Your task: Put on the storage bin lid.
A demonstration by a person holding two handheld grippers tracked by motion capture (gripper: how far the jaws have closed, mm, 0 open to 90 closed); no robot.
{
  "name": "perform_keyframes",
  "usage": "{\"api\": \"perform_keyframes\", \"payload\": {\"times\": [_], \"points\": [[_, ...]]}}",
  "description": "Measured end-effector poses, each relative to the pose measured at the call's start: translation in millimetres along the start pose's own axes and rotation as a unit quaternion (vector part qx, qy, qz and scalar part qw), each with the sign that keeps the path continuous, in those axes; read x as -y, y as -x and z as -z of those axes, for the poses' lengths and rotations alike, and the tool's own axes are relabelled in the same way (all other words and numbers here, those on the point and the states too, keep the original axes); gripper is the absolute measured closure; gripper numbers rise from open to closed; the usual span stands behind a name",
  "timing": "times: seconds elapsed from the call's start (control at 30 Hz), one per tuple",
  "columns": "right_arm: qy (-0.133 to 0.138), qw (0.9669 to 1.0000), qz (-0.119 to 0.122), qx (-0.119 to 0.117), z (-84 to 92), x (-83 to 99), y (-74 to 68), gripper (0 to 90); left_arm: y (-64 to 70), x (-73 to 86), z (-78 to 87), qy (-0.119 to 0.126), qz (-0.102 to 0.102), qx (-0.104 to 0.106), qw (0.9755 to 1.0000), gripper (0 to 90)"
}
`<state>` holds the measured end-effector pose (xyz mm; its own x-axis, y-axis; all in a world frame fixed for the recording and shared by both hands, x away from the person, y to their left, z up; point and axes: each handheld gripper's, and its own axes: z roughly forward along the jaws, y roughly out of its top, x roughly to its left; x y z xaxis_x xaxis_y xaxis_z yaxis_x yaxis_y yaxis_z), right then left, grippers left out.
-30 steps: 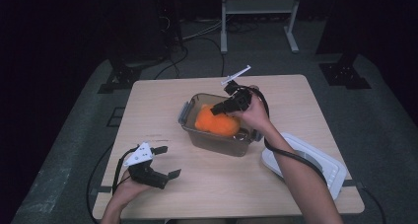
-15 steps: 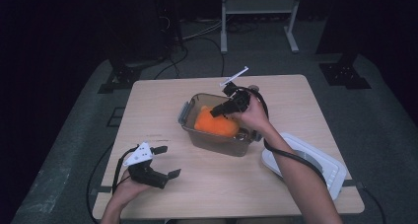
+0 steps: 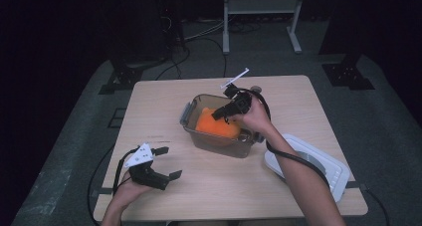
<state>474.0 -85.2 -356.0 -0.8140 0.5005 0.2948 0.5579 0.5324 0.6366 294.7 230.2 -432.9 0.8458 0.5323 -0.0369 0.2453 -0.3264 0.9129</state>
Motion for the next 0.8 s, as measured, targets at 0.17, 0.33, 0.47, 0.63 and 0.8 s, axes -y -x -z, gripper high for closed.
{"api": "perform_keyframes", "payload": {"times": [0.17, 0.33, 0.47, 0.63, 0.8], "points": [[-0.004, 1.0, 0.003, -0.001, -0.5, 1.8, 0.2, 80.4, 0.9, 0.0, -1.0, -0.002, 0.002, 0.002, 1.0, 2.6], [0.011, 0.9999, 0.0, -0.009, 8.8, 0.9, -1.2, 77.1, 0.7, -0.1, -1.1, -0.001, 0.0, 0.001, 1.0, 2.6], [0.019, 0.9998, 0.003, -0.011, 15.9, 3.8, -2.6, 74.4, 1.1, -0.3, -1.7, -0.004, -0.003, 0.002, 1.0, 2.6], [0.029, 0.9994, 0.006, -0.017, 29.4, 10.2, -4.5, 70.2, 1.3, 0.1, -2.4, -0.003, -0.001, 0.002, 1.0, 2.6], [0.037, 0.9991, 0.014, -0.017, 45.1, 19.8, -7.0, 68.9, 1.9, 0.5, -3.5, -0.005, -0.001, 0.003, 1.0, 2.6]]}}
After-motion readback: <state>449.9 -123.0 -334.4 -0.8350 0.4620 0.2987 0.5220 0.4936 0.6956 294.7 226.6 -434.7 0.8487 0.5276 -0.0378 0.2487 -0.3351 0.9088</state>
